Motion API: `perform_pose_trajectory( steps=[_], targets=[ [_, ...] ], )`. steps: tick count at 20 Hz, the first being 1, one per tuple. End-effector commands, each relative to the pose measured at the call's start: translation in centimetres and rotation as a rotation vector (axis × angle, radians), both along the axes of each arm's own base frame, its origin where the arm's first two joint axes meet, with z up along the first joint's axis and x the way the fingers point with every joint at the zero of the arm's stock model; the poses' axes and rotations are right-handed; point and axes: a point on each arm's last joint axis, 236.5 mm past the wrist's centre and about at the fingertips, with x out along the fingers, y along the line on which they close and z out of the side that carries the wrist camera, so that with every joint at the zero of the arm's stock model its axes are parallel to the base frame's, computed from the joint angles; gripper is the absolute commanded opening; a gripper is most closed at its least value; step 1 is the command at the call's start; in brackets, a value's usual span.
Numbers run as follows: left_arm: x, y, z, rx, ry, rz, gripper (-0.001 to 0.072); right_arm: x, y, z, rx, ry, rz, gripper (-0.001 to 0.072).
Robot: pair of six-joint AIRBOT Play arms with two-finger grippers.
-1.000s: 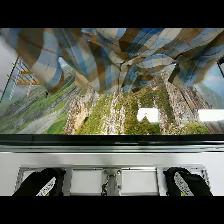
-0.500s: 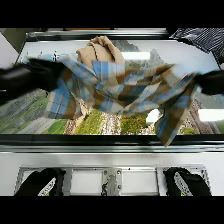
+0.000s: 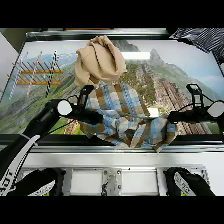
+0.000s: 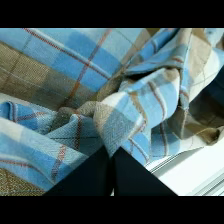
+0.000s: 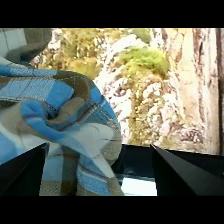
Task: Fold the clothes and pants, and hang the long-sleeved shirts on hangers.
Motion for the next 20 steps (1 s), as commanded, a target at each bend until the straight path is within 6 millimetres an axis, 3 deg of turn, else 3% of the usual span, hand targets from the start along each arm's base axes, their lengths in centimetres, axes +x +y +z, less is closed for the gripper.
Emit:
perform_pose_trajectory(
  steps=[1,2,4,5,6,8,12,13,14,15,17,18,20],
  targets=[
    [-0.6,-0.6,-1.6,0.027,0.044,-0.034,0.0012,0.3,-0.8,1.2,-0.037,0.013,0.015,0.0667],
    [-0.3,-0.7,-1.2,0.020,0.030,-0.032,0.0012,0.8,-0.6,3.0,-0.039,-0.006,0.028,0.0604],
    [-0.1,-0.8,-0.4,0.009,0.006,-0.027,0.0012,2.4,0.9,6.9,-0.037,-0.081,0.046,0.0597],
    [-0.2,-0.8,-0.2,0.006,0.000,-0.028,0.0012,3.4,3.3,9.1,-0.034,-0.137,0.107,0.0596],
    [-0.1,-0.8,0.0,0.004,-0.005,-0.028,0.0012,3.7,4.8,9.7,-0.037,-0.147,0.126,0.0596],
    [-0.1,-0.8,0.0,0.004,-0.005,-0.028,0.0012,3.9,7.7,8.7,-0.068,-0.111,0.163,0.0596],
    [0.3,-0.3,0.0,0.005,-0.006,-0.012,0.0012,4.0,14.2,3.1,-0.105,0.016,0.263,0.0596],
    [0.7,0.2,0.0,0.003,-0.003,0.008,0.0013,4.4,14.8,1.8,-0.098,0.039,0.236,0.0596],
    [1.4,0.6,0.5,-0.023,0.006,0.046,0.0390,4.7,14.4,1.7,-0.111,0.037,0.206,0.0596],
    [1.8,0.4,1.4,-0.065,0.020,0.073,0.0554,4.8,13.9,2.2,-0.127,0.017,0.206,0.0596],
    [2.1,-1.0,3.6,-0.147,0.038,0.086,0.0542,4.9,13.2,4.3,-0.141,-0.045,0.202,0.0596],
    [1.8,-2.4,4.6,-0.166,0.018,0.052,0.0542,4.7,12.6,6.3,-0.141,-0.102,0.195,0.0596],
    [1.0,-4.1,4.3,-0.169,0.009,0.012,0.0542,4.5,11.7,8.6,-0.123,-0.164,0.168,0.0597]
  ],
)
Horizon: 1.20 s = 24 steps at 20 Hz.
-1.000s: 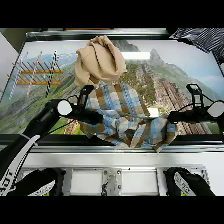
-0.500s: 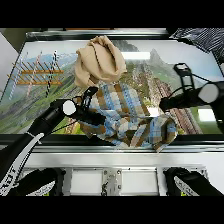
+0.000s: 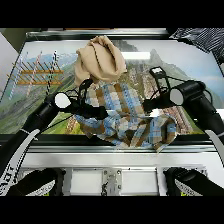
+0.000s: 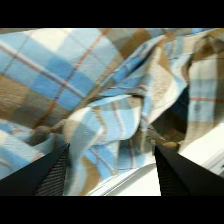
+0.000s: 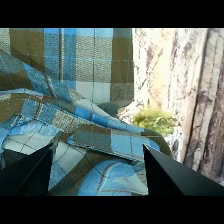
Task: Fold the clothes and pants, and hang the long-sleeved shirts on hangers.
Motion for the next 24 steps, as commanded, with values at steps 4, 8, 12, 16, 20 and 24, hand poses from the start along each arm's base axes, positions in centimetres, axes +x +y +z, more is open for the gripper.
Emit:
perform_pose_trajectory(
  steps=[4,8,12,16,20,24],
  targets=[
    [-3.5,-6.8,-2.1,-0.131,0.170,-0.093,0.0541,-0.7,-4.5,6.8,0.048,-0.189,-0.116,0.0597],
    [-3.0,-7.1,-6.5,-0.084,0.256,-0.039,0.0541,-0.9,-5.4,7.8,0.056,-0.218,-0.140,0.0597],
    [-1.0,-9.7,-7.6,-0.154,0.236,0.072,0.0541,-1.1,-5.1,6.8,0.059,-0.192,-0.138,0.0597],
    [1.9,-11.3,-7.3,-0.174,0.212,0.100,0.0396,-1.5,-5.1,5.5,0.061,-0.159,-0.148,0.0597],
    [5.5,-10.2,-3.8,-0.134,0.065,0.050,0.0010,-2.4,-5.3,4.5,0.054,-0.106,-0.172,0.0597],
    [4.1,-3.3,1.1,0.197,-0.168,-0.027,0.0011,-2.8,-4.2,1.4,0.028,0.027,-0.187,0.0596]
  ],
)
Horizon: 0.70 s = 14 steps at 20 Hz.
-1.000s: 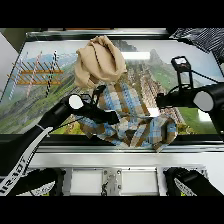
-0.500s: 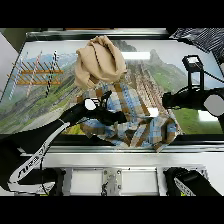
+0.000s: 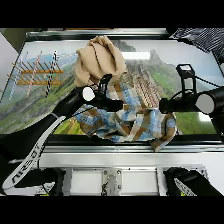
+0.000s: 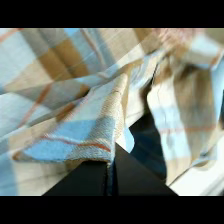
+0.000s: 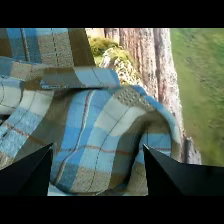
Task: Fold the clothes and pants, and hang the long-sleeved shirts on hangers.
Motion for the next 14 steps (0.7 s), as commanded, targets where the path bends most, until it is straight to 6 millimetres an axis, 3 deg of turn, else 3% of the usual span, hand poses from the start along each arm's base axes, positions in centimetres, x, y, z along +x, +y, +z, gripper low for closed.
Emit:
perform_pose_trajectory(
  steps=[1,3,5,9,11,14],
  targets=[
    [-0.5,4.9,2.9,0.247,-0.165,-0.028,0.0011,0.0,1.7,-2.0,-0.004,0.079,0.004,0.0596],
    [-1.9,5.0,3.8,0.305,-0.206,-0.060,0.0011,0.9,3.9,-2.9,0.009,0.083,0.014,0.0596],
    [-3.6,3.8,3.5,0.314,-0.199,-0.091,0.0011,1.8,6.2,-4.4,0.037,0.087,-0.006,0.0596],
    [-6.7,2.9,-0.9,0.320,-0.131,-0.081,0.0012,3.4,9.2,-7.4,0.080,0.104,-0.022,0.0596],
    [-7.4,2.9,-2.1,0.314,-0.110,-0.079,0.0012,3.9,10.8,-8.9,0.106,0.119,-0.010,0.0596],
    [-7.2,2.8,-1.8,0.310,-0.116,-0.078,0.0012,4.1,10.9,-11.9,0.068,0.173,-0.009,0.0596]
  ],
)
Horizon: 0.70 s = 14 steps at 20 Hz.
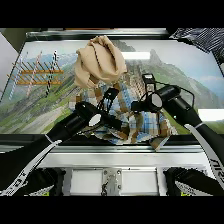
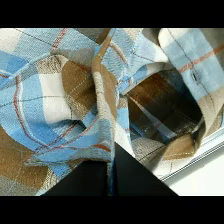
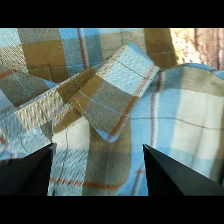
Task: Fold the clothes and pants, and hang the long-sleeved shirts on hangers.
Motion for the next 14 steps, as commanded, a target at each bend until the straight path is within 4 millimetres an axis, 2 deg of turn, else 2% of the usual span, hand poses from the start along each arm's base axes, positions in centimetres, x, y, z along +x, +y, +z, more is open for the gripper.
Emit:
perform_pose_trajectory(
  steps=[1,5,7,11,12,13,14],
  targets=[
    [-0.1,-0.3,-0.1,-0.011,-0.006,0.011,0.0011,0.8,1.1,-3.1,-0.014,0.043,-0.001,0.0596],
    [0.0,-0.4,0.0,-0.015,-0.010,0.011,0.0011,3.6,1.7,-3.6,-0.054,0.052,0.003,0.0595],
    [0.0,-0.4,0.0,-0.016,-0.011,0.011,0.0012,4.3,1.6,-4.2,-0.109,0.110,0.014,0.0595],
    [0.1,-0.5,0.0,-0.018,-0.012,0.011,0.0011,2.9,1.7,-7.3,-0.295,0.364,0.135,0.0595],
    [0.0,-0.4,0.0,-0.016,-0.011,0.011,0.0012,2.1,-0.4,-7.6,-0.452,0.401,0.152,0.0594],
    [0.0,-0.4,0.0,-0.015,-0.010,0.011,0.0012,2.0,-1.4,-7.1,-0.497,0.414,0.183,0.0453],
    [0.0,-0.4,0.0,-0.016,-0.011,0.011,0.0012,1.9,-2.1,-6.9,-0.522,0.425,0.198,0.0364]
  ],
)
